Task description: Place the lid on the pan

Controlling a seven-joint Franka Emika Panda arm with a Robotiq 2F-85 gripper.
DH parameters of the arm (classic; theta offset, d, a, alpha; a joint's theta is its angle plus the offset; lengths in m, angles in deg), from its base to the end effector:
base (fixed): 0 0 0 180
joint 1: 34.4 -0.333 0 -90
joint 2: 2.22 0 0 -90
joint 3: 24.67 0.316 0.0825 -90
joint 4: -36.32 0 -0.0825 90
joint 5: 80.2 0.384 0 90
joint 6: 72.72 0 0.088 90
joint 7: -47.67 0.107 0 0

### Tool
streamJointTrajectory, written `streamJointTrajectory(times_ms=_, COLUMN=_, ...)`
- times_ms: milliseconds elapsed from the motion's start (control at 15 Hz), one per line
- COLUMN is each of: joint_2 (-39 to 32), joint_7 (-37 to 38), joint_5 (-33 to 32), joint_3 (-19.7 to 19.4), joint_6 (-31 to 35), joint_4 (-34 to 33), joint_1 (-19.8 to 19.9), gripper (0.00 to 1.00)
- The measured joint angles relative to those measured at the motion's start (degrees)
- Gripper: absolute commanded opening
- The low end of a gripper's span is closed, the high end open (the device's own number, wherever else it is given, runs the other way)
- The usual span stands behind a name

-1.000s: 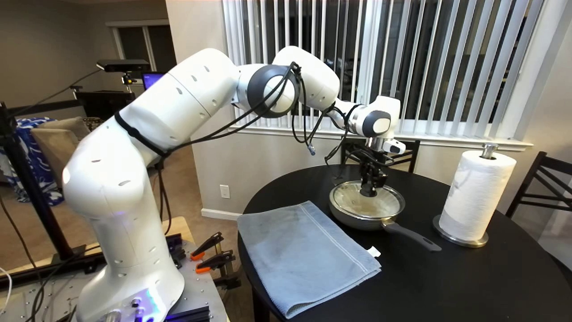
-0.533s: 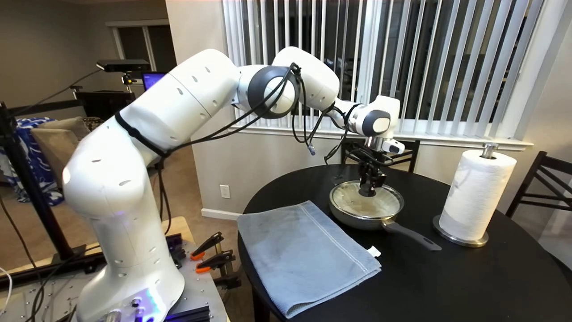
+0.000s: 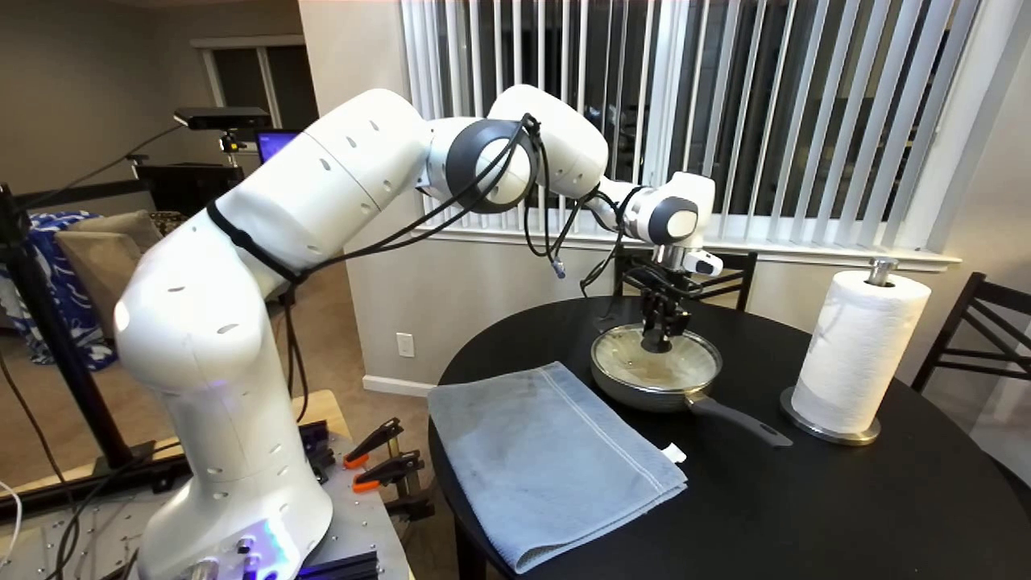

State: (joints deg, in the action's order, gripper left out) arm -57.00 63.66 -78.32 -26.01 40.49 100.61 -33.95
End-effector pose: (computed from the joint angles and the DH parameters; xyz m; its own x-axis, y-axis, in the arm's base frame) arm 0.7579 -0.0163 0.2181 0.9454 -0.3100 -0.1006 -0.3097 -0.9507 0.0189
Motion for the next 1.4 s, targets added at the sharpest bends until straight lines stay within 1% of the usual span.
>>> streamJointTrajectory(times_ms=200, joint_2=-0.01, joint_7=0.00, joint_5=-0.03, joint_3=-0.01, joint_6=-1.06, joint_4=-0.26, joint_1=-0.10, gripper=0.33)
streamJointTrajectory(times_ms=467, joint_2=-0.02, joint_7=0.02, joint_5=-0.25, joint_3=-0.83, joint_6=-5.02, joint_4=-0.73, joint_1=-0.72, gripper=0.33)
streamJointTrajectory(times_ms=667, joint_2=-0.02, joint_7=0.02, joint_5=-0.43, joint_3=-1.28, joint_6=-6.48, joint_4=-0.83, joint_1=-1.11, gripper=0.33)
streamJointTrajectory(times_ms=1400, joint_2=-0.03, joint_7=0.02, joint_5=0.12, joint_3=-1.07, joint_6=-6.55, joint_4=-0.86, joint_1=-1.12, gripper=0.33)
